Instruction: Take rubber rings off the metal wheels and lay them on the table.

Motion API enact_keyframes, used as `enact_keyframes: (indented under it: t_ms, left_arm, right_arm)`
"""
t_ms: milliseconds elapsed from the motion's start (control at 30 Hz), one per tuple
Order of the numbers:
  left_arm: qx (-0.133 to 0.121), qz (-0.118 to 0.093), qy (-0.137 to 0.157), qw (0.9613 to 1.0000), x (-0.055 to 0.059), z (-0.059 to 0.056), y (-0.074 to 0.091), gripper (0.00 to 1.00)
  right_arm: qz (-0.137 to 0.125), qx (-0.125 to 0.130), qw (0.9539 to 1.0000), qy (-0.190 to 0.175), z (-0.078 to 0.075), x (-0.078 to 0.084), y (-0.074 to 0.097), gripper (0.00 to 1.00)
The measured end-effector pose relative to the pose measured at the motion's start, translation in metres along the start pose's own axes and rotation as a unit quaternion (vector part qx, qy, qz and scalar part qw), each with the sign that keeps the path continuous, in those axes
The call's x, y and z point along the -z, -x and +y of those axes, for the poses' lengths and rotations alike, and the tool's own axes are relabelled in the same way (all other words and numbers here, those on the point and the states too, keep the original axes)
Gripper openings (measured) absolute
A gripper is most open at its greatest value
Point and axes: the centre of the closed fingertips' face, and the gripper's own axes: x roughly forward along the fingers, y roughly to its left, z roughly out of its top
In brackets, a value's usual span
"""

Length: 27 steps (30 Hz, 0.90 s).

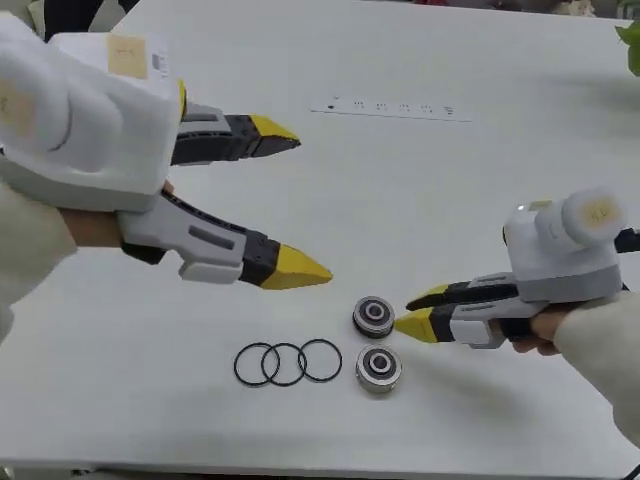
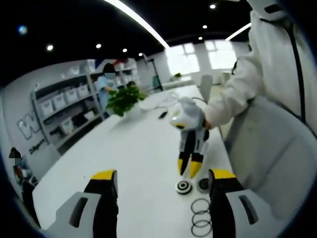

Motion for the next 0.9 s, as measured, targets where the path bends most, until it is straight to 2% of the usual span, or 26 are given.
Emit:
enact_keyframes:
  t_ms: [133,267,433,667,900]
  left_arm:
    - [0.008,-0.010,0.001,0.9999,-0.003,-0.002,-0.012,0.73]
    - [0.012,-0.010,-0.002,0.9999,-0.001,-0.003,-0.026,0.71]
    - [0.023,-0.015,-0.006,0.9996,0.004,-0.008,-0.042,0.65]
    - [0.034,-0.010,-0.010,0.9993,0.019,-0.014,-0.062,0.56]
    - [0.048,0.012,-0.011,0.9987,0.041,-0.023,-0.075,0.52]
  right_arm:
    - [0.007,-0.003,0.9998,0.016,0.001,0.004,-0.004,0.21]
    - [0.009,-0.003,0.9994,0.034,0.004,0.003,-0.005,0.20]
    - [0.014,0.000,0.9987,0.049,-0.001,0.005,-0.007,0.21]
    - [0.011,0.002,0.9983,0.057,-0.002,0.004,-0.009,0.21]
    - [0.006,0.001,0.9983,0.058,-0.002,0.003,-0.010,0.21]
